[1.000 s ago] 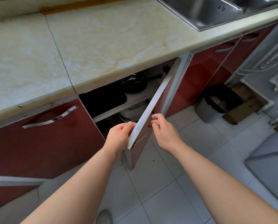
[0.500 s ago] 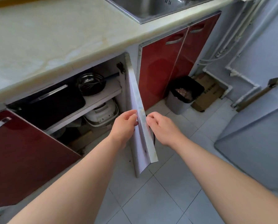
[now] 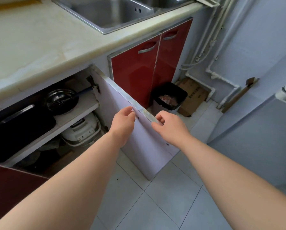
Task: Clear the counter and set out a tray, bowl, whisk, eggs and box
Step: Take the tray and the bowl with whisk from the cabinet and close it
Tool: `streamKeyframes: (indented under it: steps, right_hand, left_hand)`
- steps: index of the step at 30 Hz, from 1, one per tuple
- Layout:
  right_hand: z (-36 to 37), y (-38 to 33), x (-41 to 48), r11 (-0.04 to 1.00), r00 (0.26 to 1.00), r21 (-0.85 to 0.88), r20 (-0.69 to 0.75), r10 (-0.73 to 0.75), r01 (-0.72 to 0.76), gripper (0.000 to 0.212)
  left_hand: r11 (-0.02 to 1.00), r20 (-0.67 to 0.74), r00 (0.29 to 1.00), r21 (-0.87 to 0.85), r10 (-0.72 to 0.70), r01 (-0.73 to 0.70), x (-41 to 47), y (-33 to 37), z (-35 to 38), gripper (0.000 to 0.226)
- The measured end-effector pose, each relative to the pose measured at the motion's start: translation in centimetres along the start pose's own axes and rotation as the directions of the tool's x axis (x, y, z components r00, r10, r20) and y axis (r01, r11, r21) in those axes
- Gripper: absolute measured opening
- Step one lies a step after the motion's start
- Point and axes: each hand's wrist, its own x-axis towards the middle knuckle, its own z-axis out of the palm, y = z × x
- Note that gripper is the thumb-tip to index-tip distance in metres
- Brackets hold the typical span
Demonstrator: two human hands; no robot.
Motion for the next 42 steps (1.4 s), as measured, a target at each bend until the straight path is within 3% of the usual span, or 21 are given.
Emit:
streamKeyframes:
  steps: [7,12,24,28,33,42]
  right_hand:
    - [-1.0,1.3,2.7,0.988,0.986,-0.152,-0.166,0.008,-0.034,0.014]
    - [-1.9,1.6,4.7,0.995,0.959,-0.089,-0.283,0.023,-0.050,0.028]
    - [-1.4,2.1,6.4,0.988,0.942,-0.139,-0.334,0.020,-0.071,0.023]
    - [-1.4,0.6,6.3,0.999,0.938,-0.014,-0.346,0.035,-0.043,0.033]
    - [-0.3,-2.9,5.5,0.994,0.930,0.038,-0.357,-0.082,0.102,0.040]
    - [7.6,-10.7,4.9,0.981,0.974,0.080,-0.156,-0.165,0.179,0.037]
  left_hand:
    - [0.999,-0.012,1.000,0.050,0.017,-0.016,2.5,1.8,2.3,0.043]
    - [0.997,-0.002,1.000,0.074,0.027,-0.027,4.4,3.0,3.7,0.045]
    - [0.999,-0.026,1.000,0.036,-0.015,0.016,5.8,3.2,4.1,0.043]
    - [0.999,-0.012,1.000,-0.032,-0.021,0.020,5.1,3.3,3.2,0.047]
    - [0.985,-0.079,0.993,-0.151,-0.092,0.079,3.5,2.5,-0.2,0.042]
    - [0.938,-0.230,0.947,-0.317,-0.222,0.143,2.5,-2.5,-11.1,0.034]
